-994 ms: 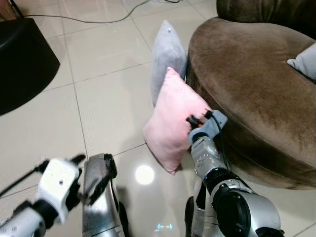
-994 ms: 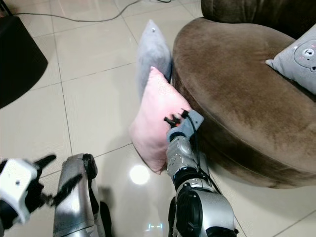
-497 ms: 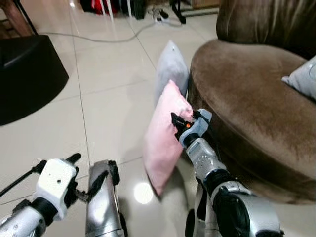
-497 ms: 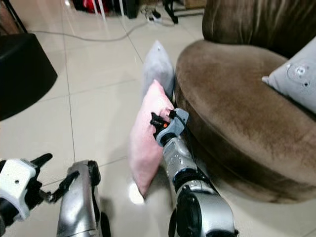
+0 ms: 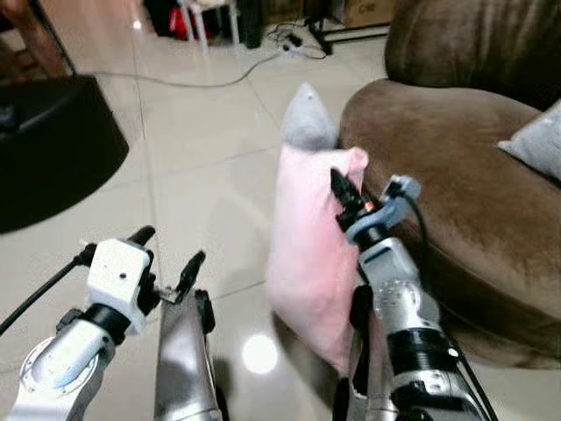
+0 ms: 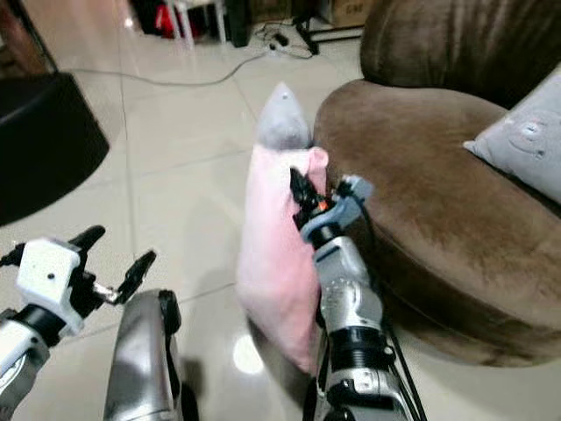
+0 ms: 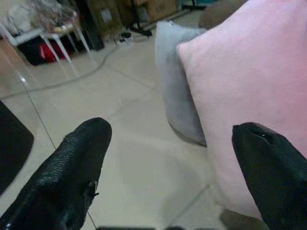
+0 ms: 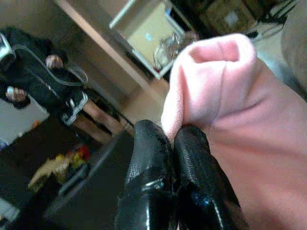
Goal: Move the pillow to the sofa from floor
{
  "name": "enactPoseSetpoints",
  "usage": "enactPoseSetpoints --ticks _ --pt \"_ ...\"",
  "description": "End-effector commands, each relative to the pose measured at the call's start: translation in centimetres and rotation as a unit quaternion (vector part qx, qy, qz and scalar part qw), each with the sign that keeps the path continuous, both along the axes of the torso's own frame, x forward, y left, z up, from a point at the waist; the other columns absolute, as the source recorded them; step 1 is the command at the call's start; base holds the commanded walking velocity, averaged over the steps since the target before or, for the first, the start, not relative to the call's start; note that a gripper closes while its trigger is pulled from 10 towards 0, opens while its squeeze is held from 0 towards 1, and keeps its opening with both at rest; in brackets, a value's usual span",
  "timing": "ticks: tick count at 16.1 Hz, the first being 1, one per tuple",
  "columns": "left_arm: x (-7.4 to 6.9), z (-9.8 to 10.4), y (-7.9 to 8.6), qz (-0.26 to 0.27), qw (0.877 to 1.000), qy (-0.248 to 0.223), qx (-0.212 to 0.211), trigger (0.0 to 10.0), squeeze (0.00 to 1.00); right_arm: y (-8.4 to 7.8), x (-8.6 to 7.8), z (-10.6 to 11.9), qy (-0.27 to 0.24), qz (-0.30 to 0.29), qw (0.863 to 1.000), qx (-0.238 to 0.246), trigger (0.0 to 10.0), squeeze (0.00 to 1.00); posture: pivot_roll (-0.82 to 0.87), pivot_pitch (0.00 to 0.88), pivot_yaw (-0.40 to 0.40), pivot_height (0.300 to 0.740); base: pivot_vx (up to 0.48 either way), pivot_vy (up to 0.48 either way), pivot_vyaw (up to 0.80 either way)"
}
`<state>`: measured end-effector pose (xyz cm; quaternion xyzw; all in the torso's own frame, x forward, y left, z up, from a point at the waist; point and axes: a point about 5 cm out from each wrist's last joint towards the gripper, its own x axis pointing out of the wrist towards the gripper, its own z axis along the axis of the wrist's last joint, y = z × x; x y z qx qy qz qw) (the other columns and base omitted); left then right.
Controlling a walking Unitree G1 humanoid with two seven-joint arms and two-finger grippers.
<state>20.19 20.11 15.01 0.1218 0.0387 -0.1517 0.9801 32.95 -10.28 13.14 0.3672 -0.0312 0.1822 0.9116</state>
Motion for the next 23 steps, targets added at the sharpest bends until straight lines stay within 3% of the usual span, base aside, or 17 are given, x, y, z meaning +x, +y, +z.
enactPoseSetpoints --ticks 1,3,4,5,8,9,13,15,17,20,22,23 --pt "0.6 0.2 0.1 0.015 1.0 -0.016 0.01 10.0 0.0 0.6 -0.7 3.1 -0.029 -0.015 0.998 0.049 10.0 0.0 -0.04 0.0 0.066 0.396 0.0 0.0 0.0" --pt "1.8 1.2 0.2 0.035 0.998 -0.048 0.014 10.0 0.0 -1.5 -1.3 5.8 -0.044 -0.058 0.996 0.043 10.0 0.0 -0.06 0.0 0.082 0.396 0.0 0.0 0.0" --pt "3.0 2.6 -0.3 0.051 0.995 -0.084 0.008 10.0 0.0 -2.9 -2.3 8.3 -0.091 -0.085 0.992 -0.002 10.0 0.0 -0.08 0.0 0.1 0.401 0.0 0.0 0.0" --pt "3.8 3.1 -0.9 0.051 0.994 -0.098 0.013 10.0 0.0 -3.5 -2.8 9.4 -0.109 -0.102 0.988 -0.026 10.0 0.0 -0.1 0.0 0.116 0.411 0.0 0.0 0.0" --pt "6.0 3.3 -2.6 0.035 0.993 -0.112 0.006 10.0 0.0 -4.3 -3.7 9.8 -0.11 -0.142 0.983 -0.034 10.0 0.0 -0.15 0.0 0.157 0.431 0.0 0.0 0.0" --pt "6.6 3.3 -2.7 0.038 0.993 -0.115 0.005 10.0 0.0 -4.2 -3.7 9.6 -0.096 -0.158 0.983 -0.016 10.0 0.0 -0.15 0.0 0.166 0.441 0.0 0.0 0.0" --pt "7.5 3.0 -2.4 0.034 0.993 -0.108 0.013 10.0 0.0 -3.3 -4.5 8.7 -0.076 -0.157 0.984 -0.027 10.0 0.0 -0.19 0.0 0.239 0.466 0.0 0.0 0.0" --pt "7.9 3.0 -2.2 0.03 0.994 -0.107 0.017 10.0 0.0 -3.4 -4.7 8.3 -0.07 -0.168 0.983 -0.034 10.0 0.0 -0.2 0.0 0.248 0.476 0.0 0.0 0.0" --pt "8.0 2.8 -1.6 0.044 0.994 -0.103 0.015 10.0 0.0 -2.9 -4.0 8.0 -0.061 -0.163 0.983 -0.064 10.0 0.0 -0.17 0.0 0.207 0.496 0.0 0.0 0.0" --pt "7.0 2.2 -1.5 0.075 0.991 -0.107 0.01 10.0 0.0 -2.4 -3.2 8.4 -0.065 -0.133 0.986 -0.078 10.0 0.0 -0.11 0.0 0.095 0.521 0.0 0.0 0.0" --pt "5.5 1.6 -1.6 0.099 0.989 -0.11 0.015 10.0 0.0 -2.1 -2.6 8.3 -0.06 -0.099 0.989 -0.095 10.0 0.0 -0.04 0.0 -0.013 0.546 0.0 0.0 0.0" --pt "5.2 1.6 -1.5 0.104 0.988 -0.112 0.018 10.0 0.0 -2.0 -2.4 8.3 -0.058 -0.093 0.989 -0.098 10.0 0.0 -0.04 0.0 -0.021 0.551 0.0 0.0 0.0"
